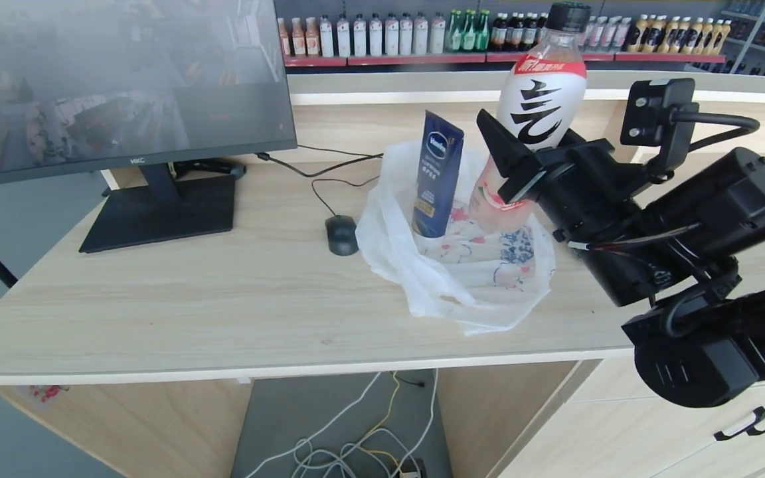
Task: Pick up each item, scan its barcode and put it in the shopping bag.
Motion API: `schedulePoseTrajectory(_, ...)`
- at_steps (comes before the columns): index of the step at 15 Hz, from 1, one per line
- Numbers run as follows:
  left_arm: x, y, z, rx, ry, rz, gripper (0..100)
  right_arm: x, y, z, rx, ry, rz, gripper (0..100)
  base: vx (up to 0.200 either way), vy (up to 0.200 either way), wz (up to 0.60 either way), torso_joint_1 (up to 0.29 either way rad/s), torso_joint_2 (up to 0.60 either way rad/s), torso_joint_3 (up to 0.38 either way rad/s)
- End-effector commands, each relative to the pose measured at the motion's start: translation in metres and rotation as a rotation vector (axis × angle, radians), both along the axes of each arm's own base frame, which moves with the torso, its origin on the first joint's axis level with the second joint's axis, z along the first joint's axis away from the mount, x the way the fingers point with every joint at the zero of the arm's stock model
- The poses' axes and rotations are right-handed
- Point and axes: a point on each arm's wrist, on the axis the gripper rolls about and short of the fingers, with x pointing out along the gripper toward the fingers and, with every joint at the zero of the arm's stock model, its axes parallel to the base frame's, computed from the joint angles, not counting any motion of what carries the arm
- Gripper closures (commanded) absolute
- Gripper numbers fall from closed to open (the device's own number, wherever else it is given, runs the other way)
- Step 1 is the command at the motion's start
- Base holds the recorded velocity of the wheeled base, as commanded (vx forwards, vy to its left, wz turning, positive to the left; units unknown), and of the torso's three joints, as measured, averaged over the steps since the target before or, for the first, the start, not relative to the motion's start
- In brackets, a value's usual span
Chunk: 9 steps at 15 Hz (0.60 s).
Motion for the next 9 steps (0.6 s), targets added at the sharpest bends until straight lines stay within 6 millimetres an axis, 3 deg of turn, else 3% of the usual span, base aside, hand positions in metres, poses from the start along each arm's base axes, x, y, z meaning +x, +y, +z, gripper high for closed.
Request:
schedulePoseTrajectory(1, 0.0, 0.0, 0.0, 0.0, 0.0, 0.0, 0, 0.002, -0.001, -0.007, -0.008, 0.022, -0.004, 100, 0.0, 0.0, 0.0, 0.0, 0.0, 0.0)
schedulePoseTrajectory(9, 0.0, 0.0, 0.0, 0.0, -0.001, 0.0, 0, 0.011, -0.013, -0.03, -0.048, 0.098, -0.043, 100, 0.0, 0.0, 0.0, 0.0, 0.0, 0.0)
